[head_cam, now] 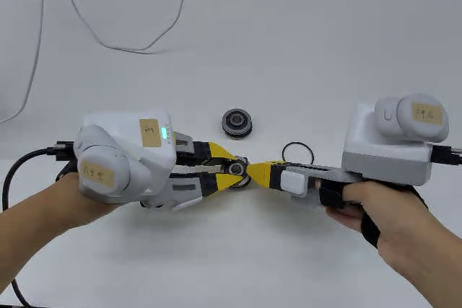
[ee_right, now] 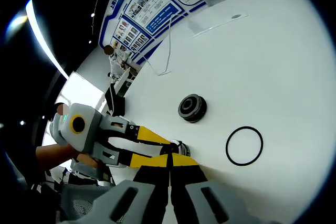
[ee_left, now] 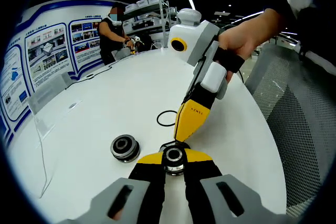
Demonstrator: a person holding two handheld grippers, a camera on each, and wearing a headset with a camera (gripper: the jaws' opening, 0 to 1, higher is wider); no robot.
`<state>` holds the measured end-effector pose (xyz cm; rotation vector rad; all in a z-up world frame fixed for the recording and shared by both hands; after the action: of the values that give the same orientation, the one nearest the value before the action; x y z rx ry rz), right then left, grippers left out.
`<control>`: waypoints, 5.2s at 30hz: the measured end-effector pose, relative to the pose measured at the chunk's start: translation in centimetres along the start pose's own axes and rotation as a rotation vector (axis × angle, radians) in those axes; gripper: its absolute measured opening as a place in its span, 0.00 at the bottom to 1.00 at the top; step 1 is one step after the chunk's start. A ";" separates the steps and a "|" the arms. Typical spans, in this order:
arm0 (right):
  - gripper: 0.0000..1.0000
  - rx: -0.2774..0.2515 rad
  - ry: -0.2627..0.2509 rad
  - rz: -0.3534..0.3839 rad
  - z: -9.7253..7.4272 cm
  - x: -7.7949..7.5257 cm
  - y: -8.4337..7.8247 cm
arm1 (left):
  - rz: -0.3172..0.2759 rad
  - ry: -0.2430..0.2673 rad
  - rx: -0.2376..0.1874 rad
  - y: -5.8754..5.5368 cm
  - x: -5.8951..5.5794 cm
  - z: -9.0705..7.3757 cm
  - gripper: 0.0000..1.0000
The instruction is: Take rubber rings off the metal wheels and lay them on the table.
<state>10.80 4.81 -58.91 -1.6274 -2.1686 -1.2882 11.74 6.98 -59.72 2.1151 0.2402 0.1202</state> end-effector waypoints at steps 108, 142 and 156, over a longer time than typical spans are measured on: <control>0.07 -0.094 -0.291 0.287 -4.4 -10.0 1.8 | -0.083 0.255 -0.116 3.0 3.0 -6.8 0.79; 0.22 -0.171 -0.059 0.136 -4.2 -5.2 4.2 | -0.102 0.155 -0.070 2.3 7.7 0.2 0.35; 0.22 -0.169 -0.032 0.143 -3.8 -4.7 4.1 | -0.120 0.136 -0.042 1.4 7.3 0.9 0.22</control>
<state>14.82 -1.02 -56.99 -1.8402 -1.9655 -1.4456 19.16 7.12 -59.02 2.0479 0.4409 0.1962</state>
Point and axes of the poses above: the centre of the closed fingertips' face, and the gripper's own axes: z roughly forward along the fingers, x roughly to its left, y roughly out of its top, the point moved 1 cm from there along -z, roughly backward along the fingers, and after that the axes turned 11 degrees about -y, right-handed, at the moved point
